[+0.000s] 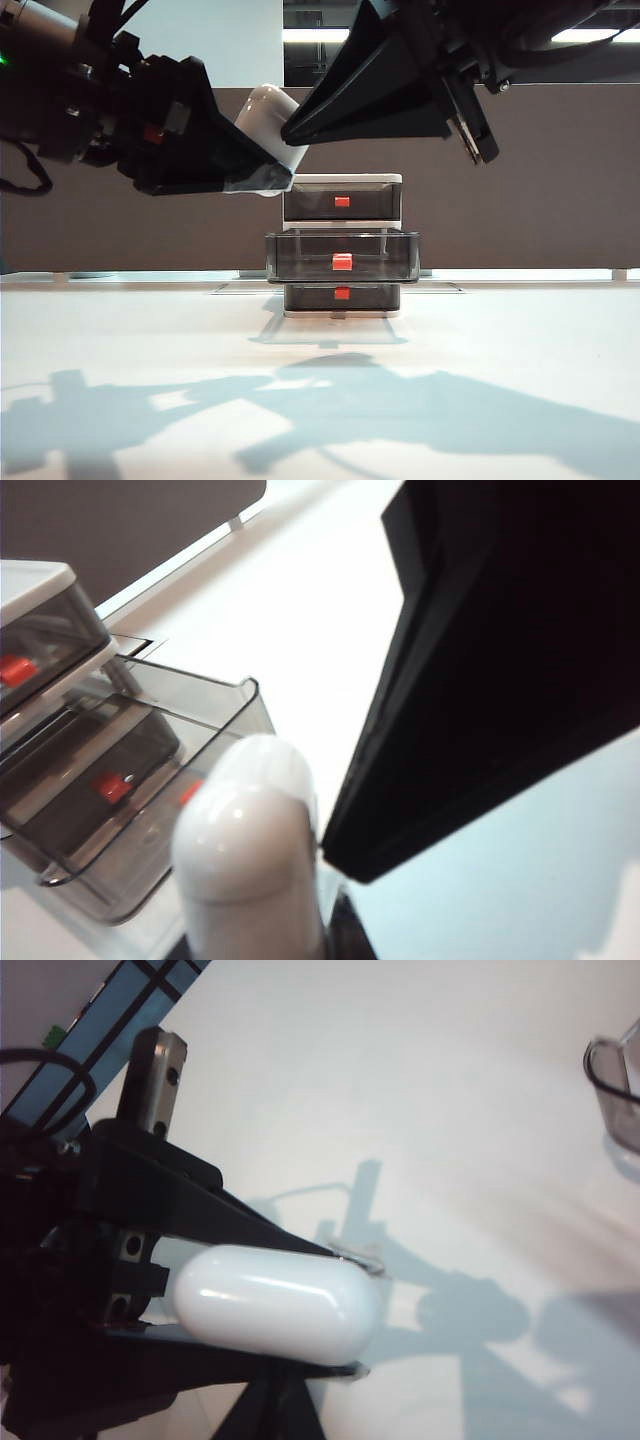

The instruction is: Pick up the earphone case on the table, open the lid, insert the wireless earphone on the table into it, close the lid, put the earphone case into the second layer of the drawer, and finally close the drawer.

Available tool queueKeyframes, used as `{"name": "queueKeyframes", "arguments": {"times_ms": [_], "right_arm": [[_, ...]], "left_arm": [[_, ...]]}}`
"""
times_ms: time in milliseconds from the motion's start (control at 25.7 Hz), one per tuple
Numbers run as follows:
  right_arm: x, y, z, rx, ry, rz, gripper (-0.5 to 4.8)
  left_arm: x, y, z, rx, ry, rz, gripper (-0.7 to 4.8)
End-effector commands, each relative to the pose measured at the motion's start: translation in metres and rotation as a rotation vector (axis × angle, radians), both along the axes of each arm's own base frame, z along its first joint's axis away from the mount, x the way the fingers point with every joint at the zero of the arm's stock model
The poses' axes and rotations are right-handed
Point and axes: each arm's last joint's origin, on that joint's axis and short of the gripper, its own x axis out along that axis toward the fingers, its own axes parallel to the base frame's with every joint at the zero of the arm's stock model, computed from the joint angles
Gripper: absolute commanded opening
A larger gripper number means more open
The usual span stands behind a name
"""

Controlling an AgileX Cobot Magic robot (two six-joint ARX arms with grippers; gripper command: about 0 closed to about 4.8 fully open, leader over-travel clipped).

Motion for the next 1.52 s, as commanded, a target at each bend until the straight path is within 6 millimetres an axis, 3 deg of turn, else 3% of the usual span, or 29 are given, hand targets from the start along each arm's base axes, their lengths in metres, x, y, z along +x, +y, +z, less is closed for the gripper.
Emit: {"name": "queueKeyframes", "arguments": {"times_ms": [39,1207,1519], "right_arm": [[0.002,0.002,0.008,0.04,-0.053,-0.018,-0.01],[0.008,0.002,0.017,0.093,-0.152,-0.103,-0.01],[0.012,-0.019,0.025,0.056,-0.169,-0.243,-0.01]], "left_arm": [[0.0,-0.001,0.003,-0.013,-0.014,-0.008,0.65],[0.0,-0.001,0.003,-0.014,-0.013,-0.007,0.65],[0.001,-0.001,0.006,-0.225,0.222,0.054,0.64]]}}
